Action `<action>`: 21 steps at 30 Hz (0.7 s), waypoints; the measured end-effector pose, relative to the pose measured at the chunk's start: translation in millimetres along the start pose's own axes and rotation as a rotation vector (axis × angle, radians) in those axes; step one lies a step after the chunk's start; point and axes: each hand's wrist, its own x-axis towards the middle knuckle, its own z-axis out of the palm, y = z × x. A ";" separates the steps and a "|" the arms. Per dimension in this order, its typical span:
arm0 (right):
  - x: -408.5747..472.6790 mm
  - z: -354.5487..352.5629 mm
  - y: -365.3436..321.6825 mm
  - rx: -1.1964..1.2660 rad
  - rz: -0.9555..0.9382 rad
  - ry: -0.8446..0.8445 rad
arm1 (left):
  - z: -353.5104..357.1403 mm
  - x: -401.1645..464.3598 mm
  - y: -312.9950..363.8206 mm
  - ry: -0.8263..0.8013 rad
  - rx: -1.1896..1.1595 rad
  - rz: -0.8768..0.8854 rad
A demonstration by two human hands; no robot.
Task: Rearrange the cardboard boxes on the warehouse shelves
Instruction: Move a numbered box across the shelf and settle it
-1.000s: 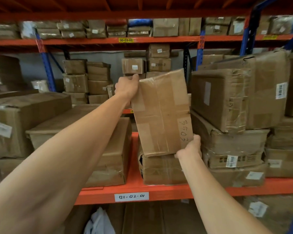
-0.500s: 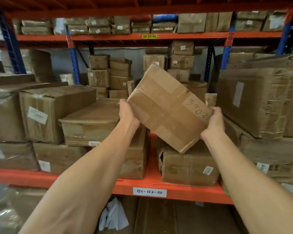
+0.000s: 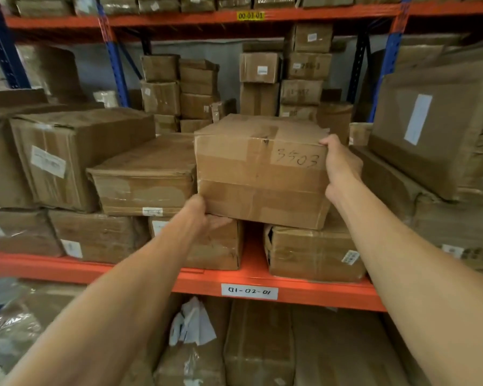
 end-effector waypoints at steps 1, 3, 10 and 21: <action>1.4 3.9 1.7 -0.008 -0.015 -0.005 | -11.9 -7.5 15.3 0.060 0.373 -0.051; 2.1 11.2 3.9 -0.023 -0.041 -0.025 | -25.3 -25.0 46.9 0.190 1.021 -0.036; 8.7 13.7 5.8 -0.091 -0.100 -0.057 | 47.6 -73.7 102.7 0.507 1.785 0.807; 12.5 11.4 10.6 -0.104 -0.157 -0.069 | 71.3 -59.7 95.5 0.252 2.075 0.777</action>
